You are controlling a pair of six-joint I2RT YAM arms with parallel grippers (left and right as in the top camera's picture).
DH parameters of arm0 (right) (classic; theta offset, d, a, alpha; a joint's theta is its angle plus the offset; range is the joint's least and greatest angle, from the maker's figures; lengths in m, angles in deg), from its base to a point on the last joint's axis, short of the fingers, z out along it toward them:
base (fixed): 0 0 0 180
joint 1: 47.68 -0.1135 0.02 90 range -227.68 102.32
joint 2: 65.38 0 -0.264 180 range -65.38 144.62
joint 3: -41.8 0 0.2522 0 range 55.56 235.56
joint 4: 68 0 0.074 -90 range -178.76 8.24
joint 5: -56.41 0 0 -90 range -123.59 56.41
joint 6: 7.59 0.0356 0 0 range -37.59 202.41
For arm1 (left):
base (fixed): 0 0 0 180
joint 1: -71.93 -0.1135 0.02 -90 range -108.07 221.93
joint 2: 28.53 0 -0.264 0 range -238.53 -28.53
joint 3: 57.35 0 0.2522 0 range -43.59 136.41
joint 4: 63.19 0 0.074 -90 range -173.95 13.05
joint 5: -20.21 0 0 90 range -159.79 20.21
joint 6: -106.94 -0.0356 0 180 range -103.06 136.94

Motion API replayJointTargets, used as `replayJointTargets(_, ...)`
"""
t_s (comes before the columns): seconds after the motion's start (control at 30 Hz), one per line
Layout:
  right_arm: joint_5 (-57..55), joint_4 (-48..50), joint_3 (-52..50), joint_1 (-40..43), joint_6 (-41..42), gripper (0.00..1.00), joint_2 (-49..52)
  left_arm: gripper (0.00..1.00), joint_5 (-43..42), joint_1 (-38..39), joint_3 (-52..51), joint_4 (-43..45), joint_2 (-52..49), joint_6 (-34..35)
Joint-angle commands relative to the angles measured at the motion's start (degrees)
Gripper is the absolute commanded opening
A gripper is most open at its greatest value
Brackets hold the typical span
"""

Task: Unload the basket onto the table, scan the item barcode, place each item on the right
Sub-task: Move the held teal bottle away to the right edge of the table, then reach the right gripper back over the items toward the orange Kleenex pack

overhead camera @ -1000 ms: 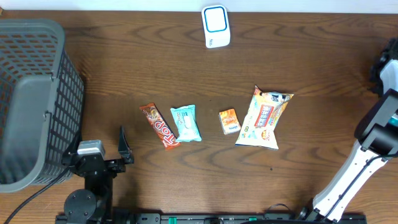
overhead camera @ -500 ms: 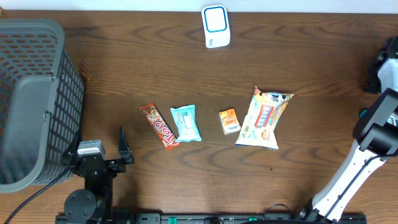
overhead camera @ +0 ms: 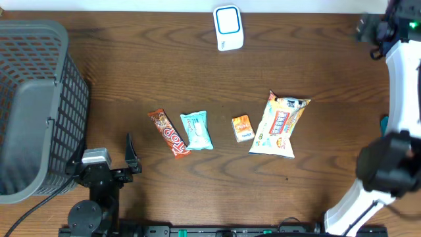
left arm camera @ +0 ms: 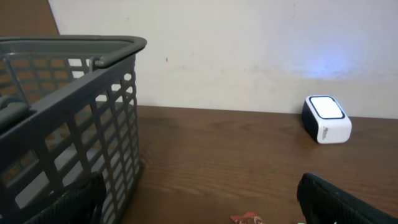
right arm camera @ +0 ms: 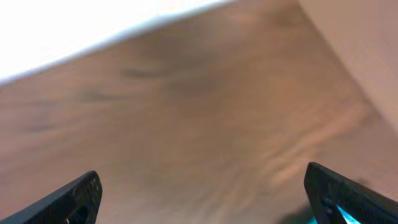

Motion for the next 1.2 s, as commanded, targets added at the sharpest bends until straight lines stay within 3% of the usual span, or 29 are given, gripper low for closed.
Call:
replayJointTargets(0.0, 9.3, -2.6, 0.8, -3.4, 8.0, 0.99, -4.8, 0.98, 0.3, -0.3, 0.0, 0.0, 0.0, 0.3)
replayJointTargets(0.17, 16.6, -10.5, 0.8, -11.8, 10.3, 0.99, -6.0, 0.98, 0.3, -0.3, 0.0, 0.0, 0.0, 0.3)
replayJointTargets(0.27, 16.7, -16.0, 0.4, -17.4, 11.4, 0.99, -4.9, 0.98, 0.3, -0.3, 0.0, 0.0, 0.0, 0.3)
replayJointTargets(0.4, 17.4, -24.9, 0.4, -24.7, 21.7, 0.99, -2.8, 0.98, 0.3, -0.3, 0.0, 0.0, 0.0, 0.3)
replayJointTargets(0.57, 16.7, -32.5, 0.3, -34.3, 22.2, 0.99, -0.7, 0.98, 0.3, -0.3, 0.0, 0.0, 0.0, 0.3)
replayJointTargets(0.77, 0.8, -31.7, -2.6, -44.8, 17.8, 0.99, 2.1, 0.98, 0.3, -0.3, 0.0, 0.0, 0.0, 0.3)
replayJointTargets(0.93, -4.4, -25.3, -9.7, -49.7, 17.9, 0.99, 5.4, 0.98, 0.3, -0.3, 0.0, 0.0, 0.0, 0.3)
replayJointTargets(1.07, -6.6, -19.1, -16.4, -50.8, 17.7, 0.84, 8.1, 0.98, 0.3, -0.3, 0.0, 0.0, 0.0, 0.3)
replayJointTargets(1.17, -6.5, -18.3, -18.6, -50.8, 17.7, 0.83, 9.5, 0.98, 0.3, -0.3, 0.0, 0.0, 0.0, 0.3)
